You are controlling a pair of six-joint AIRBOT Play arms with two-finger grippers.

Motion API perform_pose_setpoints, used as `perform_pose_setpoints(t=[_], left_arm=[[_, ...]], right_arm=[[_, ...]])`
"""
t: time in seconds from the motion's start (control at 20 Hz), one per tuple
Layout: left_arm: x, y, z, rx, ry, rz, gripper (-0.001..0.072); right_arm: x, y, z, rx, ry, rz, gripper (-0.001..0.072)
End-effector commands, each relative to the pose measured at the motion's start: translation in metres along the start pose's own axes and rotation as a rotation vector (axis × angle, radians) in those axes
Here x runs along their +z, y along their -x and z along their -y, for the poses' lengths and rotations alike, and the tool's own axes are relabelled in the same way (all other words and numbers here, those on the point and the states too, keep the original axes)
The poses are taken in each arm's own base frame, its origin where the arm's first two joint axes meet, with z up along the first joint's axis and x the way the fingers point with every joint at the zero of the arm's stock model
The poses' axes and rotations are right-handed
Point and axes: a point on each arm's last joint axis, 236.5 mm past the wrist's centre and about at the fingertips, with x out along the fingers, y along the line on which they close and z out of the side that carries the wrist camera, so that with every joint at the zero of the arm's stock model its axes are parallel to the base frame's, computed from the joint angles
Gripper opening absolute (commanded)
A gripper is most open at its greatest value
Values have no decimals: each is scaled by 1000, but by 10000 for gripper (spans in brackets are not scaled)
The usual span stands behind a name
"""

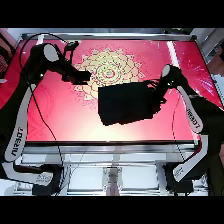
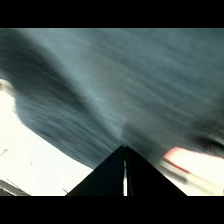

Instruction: Fold the clothes and pants, and hang the long-sleeved shirts on hangers.

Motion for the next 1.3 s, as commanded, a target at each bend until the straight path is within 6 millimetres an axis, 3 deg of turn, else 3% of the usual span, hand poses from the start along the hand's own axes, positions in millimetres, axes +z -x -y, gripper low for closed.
perform_pose_setpoints(t=[0.0, 0.2, 0.25, 0.35, 0.45, 0.55, 0.6, 0.65, 0.7, 0.85, 0.95, 1.25], left_arm=[[-2, 3, -11, 40, 1, -7, 24], [-2, 5, -26, 99, -7, -7, 24], [-4, 6, -35, 135, -12, -14, 24], [-13, 9, -54, 218, -22, -56, 25], [-31, 14, -68, 275, -20, -132, 24], [-47, 19, -76, 314, -17, -203, 70], [-52, 20, -78, 322, -13, -226, 264], [-57, 21, -78, 323, -9, -245, 534], [-59, 22, -78, 323, -7, -256, 690], [-67, 24, -78, 325, -2, -288, 685], [-71, 26, -78, 326, 1, -308, 685], [-72, 26, -78, 326, 2, -314, 685]], right_arm=[[-26, 7, 56, -81, -139, -11, 23], [-23, 42, 76, -56, -125, 173, 25], [-14, 55, 72, -21, -99, 259, 85], [9, 77, 59, 71, -46, 426, 700], [32, 87, 51, 116, 19, 533, 719], [53, 85, 53, 110, 32, 582, 720], [62, 80, 55, 102, 42, 589, 720], [69, 73, 55, 107, 51, 586, 720], [76, 65, 50, 139, 71, 581, 720], [95, 50, 25, 313, 96, 587, 720], [102, 37, 26, 341, 87, 574, 720], [92, 36, 3, 430, 244, 556, 720]])
